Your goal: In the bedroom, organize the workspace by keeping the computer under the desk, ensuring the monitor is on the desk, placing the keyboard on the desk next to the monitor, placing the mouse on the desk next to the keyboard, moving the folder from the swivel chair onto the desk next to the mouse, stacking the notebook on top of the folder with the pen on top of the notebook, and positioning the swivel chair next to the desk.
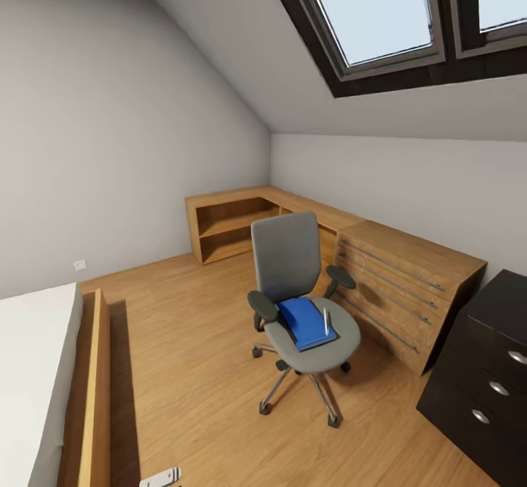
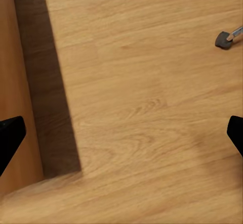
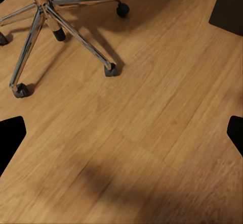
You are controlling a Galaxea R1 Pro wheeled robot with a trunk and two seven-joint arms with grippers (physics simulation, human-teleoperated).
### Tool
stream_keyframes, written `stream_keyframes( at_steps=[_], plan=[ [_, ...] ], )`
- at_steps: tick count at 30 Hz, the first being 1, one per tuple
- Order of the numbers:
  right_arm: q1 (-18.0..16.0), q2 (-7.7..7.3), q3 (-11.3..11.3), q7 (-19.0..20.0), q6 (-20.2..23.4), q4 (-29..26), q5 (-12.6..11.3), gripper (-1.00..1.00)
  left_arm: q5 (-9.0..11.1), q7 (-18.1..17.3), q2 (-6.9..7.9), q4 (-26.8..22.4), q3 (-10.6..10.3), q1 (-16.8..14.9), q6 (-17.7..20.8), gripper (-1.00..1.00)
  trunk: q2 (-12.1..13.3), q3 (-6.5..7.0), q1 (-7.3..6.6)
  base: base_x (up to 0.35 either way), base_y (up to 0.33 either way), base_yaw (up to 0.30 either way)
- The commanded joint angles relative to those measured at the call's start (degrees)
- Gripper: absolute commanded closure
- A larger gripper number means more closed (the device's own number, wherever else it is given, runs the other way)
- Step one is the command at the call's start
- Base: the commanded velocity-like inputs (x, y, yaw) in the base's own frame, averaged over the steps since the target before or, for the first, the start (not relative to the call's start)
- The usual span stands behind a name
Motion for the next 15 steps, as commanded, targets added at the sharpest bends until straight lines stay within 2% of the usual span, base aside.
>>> stream_keyframes(
  at_steps=[1, 12, 15],
  plan=[
    [-0.1, 0.01, 0.0, 0.0, -0.2, 0.1, -0.1, -1.00, 0.1, 0.0, -0.04, 0.0, 0.3, 0.0, -0.2, -1.00, 0.4, 0.12, -0.23, 0.000, 0.000, 0.000],
    [-0.1, 0.01, 0.0, 0.0, -0.2, 0.1, -0.1, -1.00, 0.1, 0.0, 0.03, 0.0, 0.2, 0.0, -0.2, -1.00, 4.8, 2.10, -2.64, 0.000, 0.000, 0.000],
    [-0.1, 0.01, 0.0, 0.0, -0.2, 0.1, -0.1, -1.00, 0.1, 0.0, 0.03, 0.0, 0.2, 0.0, -0.2, -1.00, 4.8, 2.10, -2.64, 0.000, 0.000, 0.000]
  ],
)
